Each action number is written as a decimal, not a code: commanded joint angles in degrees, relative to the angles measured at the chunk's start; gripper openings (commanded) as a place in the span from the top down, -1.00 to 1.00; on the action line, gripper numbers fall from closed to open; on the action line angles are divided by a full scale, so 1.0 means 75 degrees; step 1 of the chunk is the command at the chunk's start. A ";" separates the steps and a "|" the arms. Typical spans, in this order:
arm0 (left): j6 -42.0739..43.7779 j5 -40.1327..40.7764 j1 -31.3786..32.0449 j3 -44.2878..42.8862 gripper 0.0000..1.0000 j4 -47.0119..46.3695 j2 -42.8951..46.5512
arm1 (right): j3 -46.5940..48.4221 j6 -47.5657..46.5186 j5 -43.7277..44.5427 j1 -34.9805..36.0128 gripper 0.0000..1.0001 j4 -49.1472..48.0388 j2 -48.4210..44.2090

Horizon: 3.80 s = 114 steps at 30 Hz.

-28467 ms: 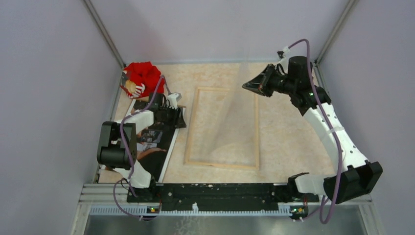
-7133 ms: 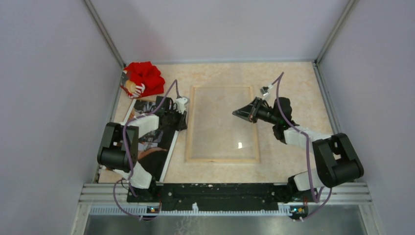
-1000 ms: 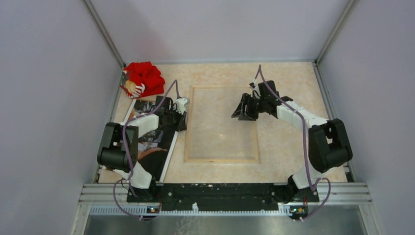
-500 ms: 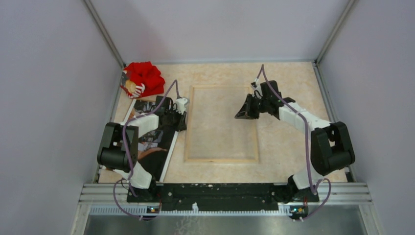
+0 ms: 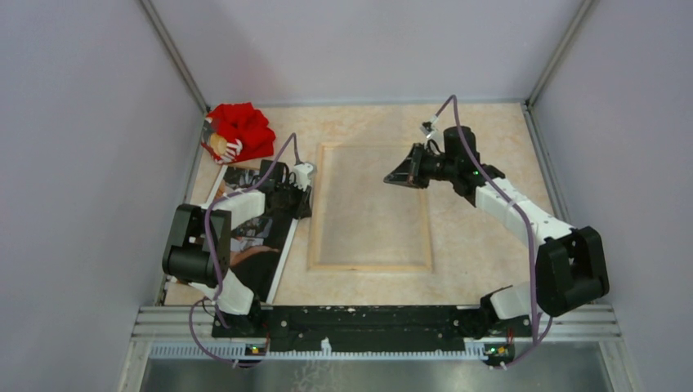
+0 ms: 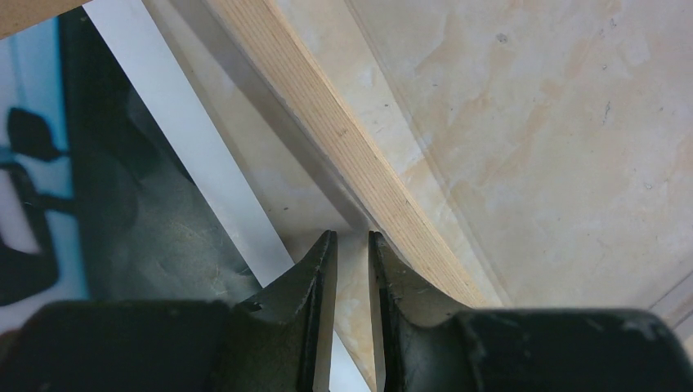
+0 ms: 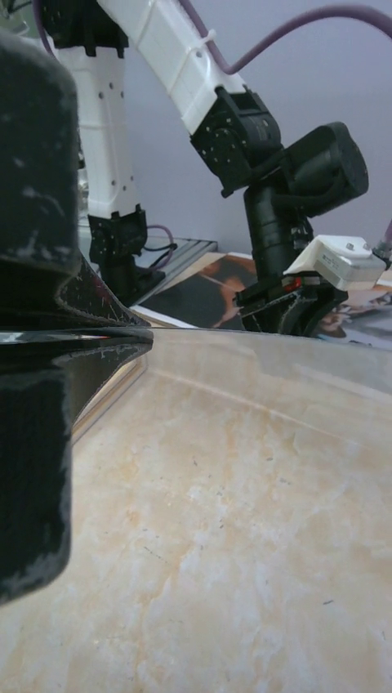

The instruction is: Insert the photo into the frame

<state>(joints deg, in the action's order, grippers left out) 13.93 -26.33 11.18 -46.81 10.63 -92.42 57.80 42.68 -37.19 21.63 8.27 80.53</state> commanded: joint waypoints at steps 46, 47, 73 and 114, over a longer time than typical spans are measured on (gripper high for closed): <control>0.0146 -0.0010 -0.0120 0.0028 0.49 0.0225 -0.0090 | 0.1776 -0.1414 -0.0881 0.0658 1.00 -0.0017 0.0879; 0.0152 -0.0012 -0.0120 0.0020 0.49 0.0229 -0.0113 | 0.1773 -0.1384 -0.0879 0.0707 1.00 -0.0049 0.0870; 0.0170 -0.0029 -0.0120 0.0035 0.50 0.0209 -0.0108 | 0.1441 0.0012 -0.0058 0.1207 1.00 -0.0678 0.1100; 0.0170 -0.0042 -0.0120 0.0095 0.51 0.0186 -0.0111 | 0.0365 -0.0151 0.0628 0.1226 1.00 -0.0443 0.0314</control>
<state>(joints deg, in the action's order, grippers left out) 13.93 -26.37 10.55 -46.81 10.74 -92.42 60.40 44.31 -32.53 30.72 2.63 85.84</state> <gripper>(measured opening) 0.246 0.005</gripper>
